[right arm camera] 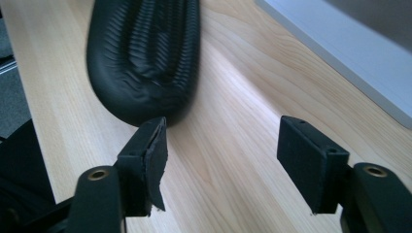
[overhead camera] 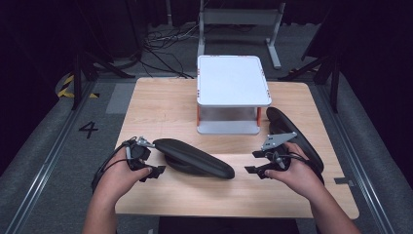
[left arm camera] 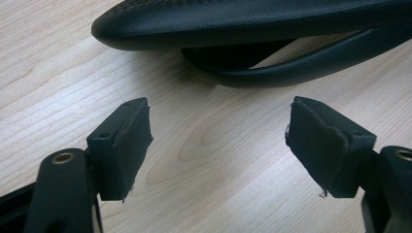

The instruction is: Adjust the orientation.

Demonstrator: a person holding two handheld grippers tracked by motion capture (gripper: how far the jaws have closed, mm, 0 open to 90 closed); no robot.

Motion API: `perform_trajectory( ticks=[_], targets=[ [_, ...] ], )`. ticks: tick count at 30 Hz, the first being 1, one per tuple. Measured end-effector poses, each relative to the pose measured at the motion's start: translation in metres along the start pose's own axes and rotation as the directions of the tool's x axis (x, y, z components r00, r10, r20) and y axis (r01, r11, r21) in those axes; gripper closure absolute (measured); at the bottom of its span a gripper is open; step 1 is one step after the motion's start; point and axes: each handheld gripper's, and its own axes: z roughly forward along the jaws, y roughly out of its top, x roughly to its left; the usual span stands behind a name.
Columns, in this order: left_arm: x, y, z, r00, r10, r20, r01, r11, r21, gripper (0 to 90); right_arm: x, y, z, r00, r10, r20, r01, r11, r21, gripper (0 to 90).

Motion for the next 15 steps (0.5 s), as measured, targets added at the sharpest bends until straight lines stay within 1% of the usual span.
perform_trajectory(
  ticks=[1, 4, 6, 12, 13, 15],
  targets=[
    [0.0, 0.0, 0.0, 1.0, -0.007, 0.002, 0.007, 1.0, 0.001, 24.7, 0.004, 0.002, 0.003, 0.9998, -0.015, -0.011, 0.015, 1.0, -0.003, 35.7],
    [0.0, 0.0, 0.001, 1.0, -0.003, -0.002, 0.003, 1.0, 0.006, 24.6, 0.011, 0.006, 0.01, 0.9982, -0.05, -0.034, 0.05, 0.999, -0.004, 34.3],
    [0.0, -0.001, 0.001, 1.0, -0.007, -0.001, 0.007, 0.9999, 0.011, 24.6, 0.015, 0.009, 0.013, 0.997, -0.068, -0.036, 0.068, 0.998, 0.003, 34.2],
    [-0.001, -0.001, 0.002, 1.0, -0.005, 0.001, 0.005, 0.9999, 0.015, 24.6, 0.03, 0.017, 0.023, 0.9911, -0.114, -0.068, 0.114, 0.993, -0.003, 33.5],
    [-0.001, -0.001, 0.002, 1.0, -0.005, 0.001, 0.005, 0.9999, 0.015, 24.5, 0.03, 0.017, 0.023, 0.9911, -0.114, -0.068, 0.114, 0.993, -0.003, 33.5],
    [-0.001, -0.001, 0.002, 1.0, -0.005, 0.003, 0.005, 0.9999, 0.015, 24.5, 0.035, 0.02, 0.026, 0.9878, -0.132, -0.083, 0.132, 0.991, -0.007, 33.3]
  ],
)
